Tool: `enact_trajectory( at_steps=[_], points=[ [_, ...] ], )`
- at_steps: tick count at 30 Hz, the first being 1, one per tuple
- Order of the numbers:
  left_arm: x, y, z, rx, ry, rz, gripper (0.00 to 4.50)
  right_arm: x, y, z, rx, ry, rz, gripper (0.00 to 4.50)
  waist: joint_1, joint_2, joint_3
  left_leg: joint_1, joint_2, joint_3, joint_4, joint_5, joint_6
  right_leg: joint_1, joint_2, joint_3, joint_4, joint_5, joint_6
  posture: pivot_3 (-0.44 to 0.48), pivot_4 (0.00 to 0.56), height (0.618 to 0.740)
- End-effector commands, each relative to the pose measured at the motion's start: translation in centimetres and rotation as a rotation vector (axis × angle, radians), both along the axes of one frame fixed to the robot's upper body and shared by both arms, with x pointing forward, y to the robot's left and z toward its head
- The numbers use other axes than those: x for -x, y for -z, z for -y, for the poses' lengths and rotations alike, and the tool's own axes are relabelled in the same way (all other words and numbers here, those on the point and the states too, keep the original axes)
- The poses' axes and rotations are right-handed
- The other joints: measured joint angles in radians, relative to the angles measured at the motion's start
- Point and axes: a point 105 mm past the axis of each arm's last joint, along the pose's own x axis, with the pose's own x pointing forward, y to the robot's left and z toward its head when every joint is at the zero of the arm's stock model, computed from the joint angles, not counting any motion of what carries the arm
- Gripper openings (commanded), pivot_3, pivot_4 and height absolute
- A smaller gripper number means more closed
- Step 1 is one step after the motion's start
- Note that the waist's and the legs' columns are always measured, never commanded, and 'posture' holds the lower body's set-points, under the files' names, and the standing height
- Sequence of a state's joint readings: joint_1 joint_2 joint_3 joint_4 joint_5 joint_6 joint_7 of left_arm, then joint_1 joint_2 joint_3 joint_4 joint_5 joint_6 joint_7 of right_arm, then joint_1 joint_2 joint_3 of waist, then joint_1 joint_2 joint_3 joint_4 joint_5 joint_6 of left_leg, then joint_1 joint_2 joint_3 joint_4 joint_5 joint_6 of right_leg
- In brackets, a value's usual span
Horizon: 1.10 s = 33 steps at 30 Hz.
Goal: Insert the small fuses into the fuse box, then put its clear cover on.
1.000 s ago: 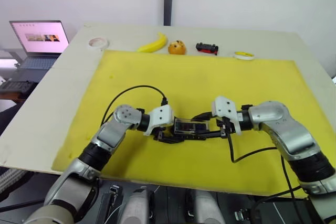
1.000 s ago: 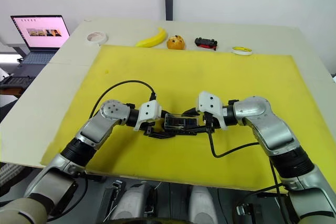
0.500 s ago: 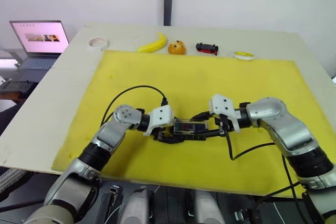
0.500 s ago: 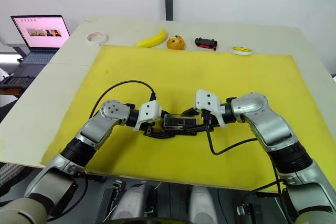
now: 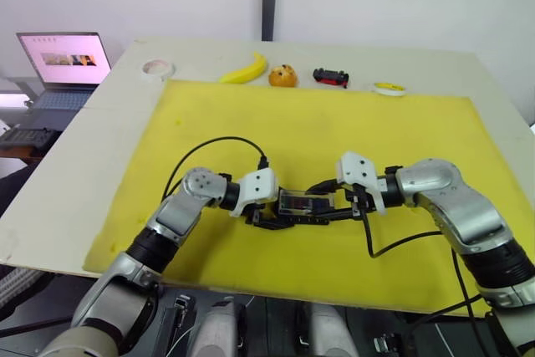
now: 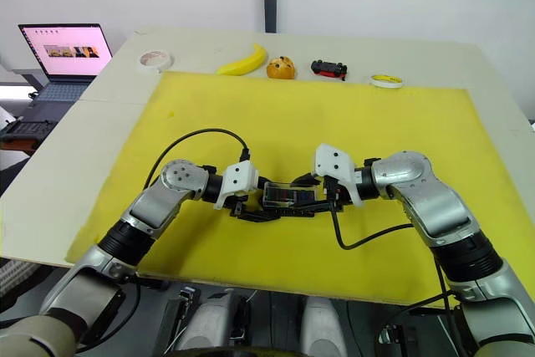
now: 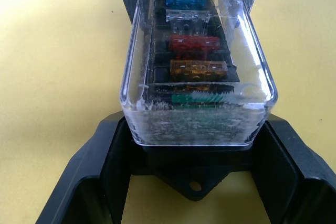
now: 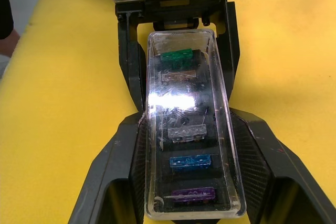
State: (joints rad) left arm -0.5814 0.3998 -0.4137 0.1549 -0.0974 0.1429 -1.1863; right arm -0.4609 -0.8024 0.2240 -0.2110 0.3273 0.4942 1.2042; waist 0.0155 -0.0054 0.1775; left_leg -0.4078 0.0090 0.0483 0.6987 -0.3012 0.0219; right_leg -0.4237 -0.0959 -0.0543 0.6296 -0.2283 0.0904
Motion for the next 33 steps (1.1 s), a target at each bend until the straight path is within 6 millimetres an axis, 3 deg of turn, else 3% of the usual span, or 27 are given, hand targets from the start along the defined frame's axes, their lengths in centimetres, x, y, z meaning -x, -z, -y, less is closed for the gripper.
enact_trajectory(
  at_steps=[1,8,9,13,33],
  points=[
    [0.5,-1.4,0.6,0.037,0.054,0.044,2.61,0.2,1.6,0.7,0.051,0.024,-0.068,1.7,0.0,0.0,0.0,0.0,0.0,0.0,0.0,0.0,0.0,0.0,0.0,0.0,0.0,0.0,0.0,0.0,0.15,0.74],
    [0.5,-1.3,0.6,0.036,0.052,0.044,2.61,0.4,0.8,0.4,0.025,0.016,-0.051,1.7,0.0,0.0,0.0,0.0,0.0,0.0,0.0,0.0,0.0,0.0,0.0,0.0,0.0,0.0,0.0,0.0,0.15,0.74],
    [0.5,-1.3,0.6,0.036,0.052,0.044,2.61,0.5,0.6,0.2,0.013,0.015,-0.044,2.73,0.001,0.0,0.0,0.0,0.0,0.0,0.0,0.0,0.0,0.0,0.0,0.0,0.0,0.0,0.0,0.0,0.15,0.74],
    [0.5,-1.3,0.5,0.034,0.051,0.043,2.61,0.5,-1.0,-0.4,-0.046,0.017,0.004,4.48,-0.002,0.0,0.0,0.0,0.0,0.0,0.0,0.0,0.0,-0.001,0.0,0.0,0.0,0.0,0.0,0.0,0.15,0.74],
    [0.6,-1.3,0.7,0.039,0.06,0.042,2.61,0.1,-2.2,-0.5,-0.081,0.057,0.135,4.48,-0.001,0.0,0.0,0.0,0.0,0.0,0.0,0.0,0.0,-0.001,0.0,0.0,0.0,0.0,0.0,0.0,0.15,0.74]
  ],
)
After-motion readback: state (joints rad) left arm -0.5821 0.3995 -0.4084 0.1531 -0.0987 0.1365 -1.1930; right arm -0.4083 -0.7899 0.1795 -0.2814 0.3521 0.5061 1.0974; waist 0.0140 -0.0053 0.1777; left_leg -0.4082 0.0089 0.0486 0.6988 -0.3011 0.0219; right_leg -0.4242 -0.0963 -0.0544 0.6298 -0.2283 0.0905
